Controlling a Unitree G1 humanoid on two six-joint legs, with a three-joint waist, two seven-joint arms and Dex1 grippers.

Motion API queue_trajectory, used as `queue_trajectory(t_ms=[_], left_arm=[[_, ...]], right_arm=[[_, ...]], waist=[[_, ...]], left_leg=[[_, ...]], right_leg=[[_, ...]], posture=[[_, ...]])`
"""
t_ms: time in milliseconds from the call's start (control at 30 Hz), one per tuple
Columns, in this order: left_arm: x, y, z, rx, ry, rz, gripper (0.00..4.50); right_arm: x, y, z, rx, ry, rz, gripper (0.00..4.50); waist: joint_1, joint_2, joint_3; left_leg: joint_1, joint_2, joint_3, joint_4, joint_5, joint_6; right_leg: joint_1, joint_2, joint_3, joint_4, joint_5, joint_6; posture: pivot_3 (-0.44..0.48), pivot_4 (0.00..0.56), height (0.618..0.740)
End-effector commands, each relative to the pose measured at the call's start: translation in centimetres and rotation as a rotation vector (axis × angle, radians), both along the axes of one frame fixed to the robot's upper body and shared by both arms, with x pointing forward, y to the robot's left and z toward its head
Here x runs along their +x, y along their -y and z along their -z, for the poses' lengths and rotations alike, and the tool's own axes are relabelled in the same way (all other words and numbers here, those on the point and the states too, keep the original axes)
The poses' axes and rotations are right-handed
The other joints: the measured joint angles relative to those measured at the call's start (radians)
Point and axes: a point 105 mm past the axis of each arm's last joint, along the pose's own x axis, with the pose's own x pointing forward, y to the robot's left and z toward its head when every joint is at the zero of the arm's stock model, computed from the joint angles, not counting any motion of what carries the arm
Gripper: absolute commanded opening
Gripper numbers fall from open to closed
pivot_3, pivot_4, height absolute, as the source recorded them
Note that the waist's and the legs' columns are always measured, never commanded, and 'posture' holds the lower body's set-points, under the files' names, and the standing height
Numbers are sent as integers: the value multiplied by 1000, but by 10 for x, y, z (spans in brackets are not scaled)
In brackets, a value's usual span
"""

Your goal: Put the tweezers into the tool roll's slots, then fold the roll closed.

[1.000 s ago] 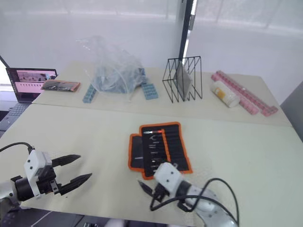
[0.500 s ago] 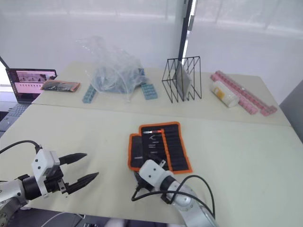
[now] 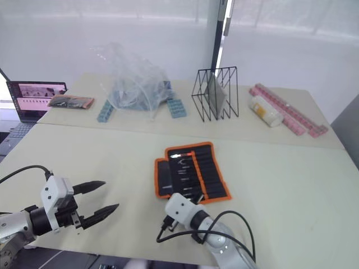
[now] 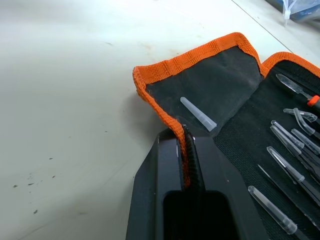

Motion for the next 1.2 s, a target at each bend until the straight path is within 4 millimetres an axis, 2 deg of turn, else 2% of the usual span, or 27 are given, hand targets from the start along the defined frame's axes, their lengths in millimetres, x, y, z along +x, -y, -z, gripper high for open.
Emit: queue_trajectory(t_ms=[33,133,200,300,467,633,767,833,967,1100,1200], left_arm=[[0,1,-6,1,19,12,4500],[0,1,-5,3,10,20,4500],[-1,0,-4,7,-3,29,4500],[-3,-1,-3,23,-15,47,4500],[-3,1,-3,85,-17,117,4500],[5,9,-1,210,36,283,4500],[29,23,2,293,114,438,4500],[40,33,11,346,146,529,4500],[50,50,28,417,195,677,4500],[59,78,38,416,261,824,4500],[72,87,44,468,342,882,4500]], right_arm=[[-11,-3,-16,83,22,-110,39],[-25,2,-11,91,-22,-201,39],[-41,13,-3,78,-84,-282,39],[-54,29,8,57,-159,-335,39],[-56,45,16,24,-194,-340,39],[-56,61,18,-13,-221,-323,39],[-59,64,17,-17,-226,-306,39],[-60,64,16,-14,-227,-296,39],[-63,62,16,-12,-231,-286,39],[-63,62,15,-12,-229,-270,39],[-60,62,12,-8,-218,-260,39]], waist=[[0,0,0],[0,0,0],[1,0,0],[1,0,0],[1,0,0],[9,0,0],[27,0,0],[30,1,0],[27,1,0],[30,1,0],[30,1,0]], left_leg=[[0,0,0,0,0,0],[0,0,0,0,0,0],[0,0,0,0,0,0],[0,0,0,0,0,0],[1,0,0,2,0,0],[1,-1,0,7,0,0],[1,-2,0,9,0,0],[1,-2,0,10,0,0],[0,-2,0,10,0,0],[-1,-3,0,10,0,0],[0,-3,-1,11,0,1]], right_leg=[[0,0,0,0,0,0],[0,0,0,0,0,0],[0,0,0,1,0,0],[1,0,0,0,0,0],[1,0,0,4,-1,1],[1,0,1,8,-4,4],[2,0,1,8,-4,6],[2,0,1,9,-4,6],[1,1,2,9,-3,5],[1,1,2,11,-2,2],[2,1,2,13,-2,2]], posture=[[0,150,720],[0,150,720],[0,150,720],[0,150,720],[0,150,720],[0,150,720],[0,150,720],[0,150,720],[0,150,720],[0,150,720],[0,150,720]])
